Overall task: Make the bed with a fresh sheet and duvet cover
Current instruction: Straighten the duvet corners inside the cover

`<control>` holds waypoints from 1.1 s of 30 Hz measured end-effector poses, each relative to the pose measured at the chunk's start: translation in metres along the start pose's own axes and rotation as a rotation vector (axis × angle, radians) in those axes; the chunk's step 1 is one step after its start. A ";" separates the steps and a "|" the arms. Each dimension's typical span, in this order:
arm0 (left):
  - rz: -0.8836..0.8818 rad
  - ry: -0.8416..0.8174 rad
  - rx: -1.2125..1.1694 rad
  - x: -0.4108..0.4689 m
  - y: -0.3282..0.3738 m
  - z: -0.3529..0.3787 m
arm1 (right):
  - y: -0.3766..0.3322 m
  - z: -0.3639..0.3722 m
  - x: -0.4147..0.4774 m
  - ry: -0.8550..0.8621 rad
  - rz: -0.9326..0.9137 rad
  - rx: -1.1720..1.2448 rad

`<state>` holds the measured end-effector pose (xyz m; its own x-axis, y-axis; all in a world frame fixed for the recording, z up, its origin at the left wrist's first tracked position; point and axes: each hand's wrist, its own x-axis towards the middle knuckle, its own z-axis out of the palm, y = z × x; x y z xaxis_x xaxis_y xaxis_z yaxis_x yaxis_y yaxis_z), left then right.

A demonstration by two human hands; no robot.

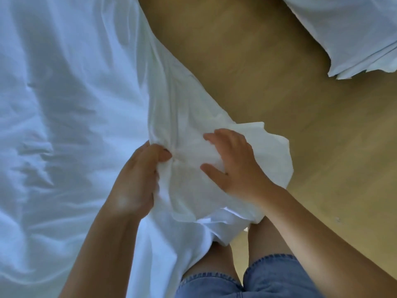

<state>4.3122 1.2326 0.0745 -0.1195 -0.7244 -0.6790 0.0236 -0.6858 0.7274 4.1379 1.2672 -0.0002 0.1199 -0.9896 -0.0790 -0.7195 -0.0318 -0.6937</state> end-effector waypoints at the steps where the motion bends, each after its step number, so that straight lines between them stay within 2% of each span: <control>1: -0.011 0.022 -0.060 -0.003 -0.004 -0.004 | 0.001 0.006 0.004 0.003 -0.060 -0.085; 3: -0.006 0.066 -0.237 -0.005 -0.006 -0.007 | 0.000 0.012 0.009 0.091 -0.142 -0.132; 6: -0.005 0.158 -0.390 0.004 -0.006 -0.007 | 0.004 0.006 0.007 0.140 -0.112 -0.022; 9: -0.083 0.259 -0.211 0.032 -0.016 -0.001 | 0.008 -0.011 0.001 0.110 -0.043 0.109; 13: 0.027 0.251 0.181 0.064 -0.033 0.036 | -0.005 -0.043 -0.004 0.209 -0.041 0.152; 14: 0.033 0.185 0.209 0.067 -0.035 0.046 | -0.008 -0.043 -0.006 0.181 -0.053 0.163; 16: -0.063 0.031 0.183 0.072 -0.035 0.060 | -0.013 -0.031 -0.008 0.038 -0.057 0.186; 19: -0.257 -0.128 0.062 0.089 -0.046 0.055 | -0.001 0.000 0.001 -0.305 -0.001 -0.024; 21: -0.272 -0.042 -0.058 0.103 -0.057 0.049 | 0.017 0.021 0.009 -0.522 0.097 -0.138; 24: -0.218 0.195 -0.117 0.097 -0.067 0.046 | 0.026 0.031 0.019 -0.587 0.079 -0.072; 26: -0.157 0.312 -0.179 0.092 -0.072 0.047 | 0.018 0.022 0.022 -0.633 0.113 0.105; 27: -0.140 0.356 -0.223 0.089 -0.072 0.049 | 0.015 0.014 0.025 -0.576 0.164 0.244; 28: -0.126 0.372 -0.248 0.089 -0.071 0.050 | 0.016 0.006 0.030 -0.428 0.205 0.356; 30: -0.115 0.340 -0.226 0.093 -0.071 0.053 | 0.036 -0.004 0.049 -0.109 0.271 0.393; 31: -0.134 0.329 -0.204 0.097 -0.070 0.055 | 0.052 -0.005 0.062 -0.068 0.329 0.342; 33: -0.179 0.349 -0.180 0.105 -0.068 0.057 | 0.092 0.000 0.089 -0.260 0.523 0.203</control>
<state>4.2413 1.2074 -0.0404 0.2044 -0.5521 -0.8083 0.2094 -0.7820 0.5870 4.0827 1.1764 -0.0713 -0.0326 -0.7993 -0.6000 -0.5865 0.5014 -0.6361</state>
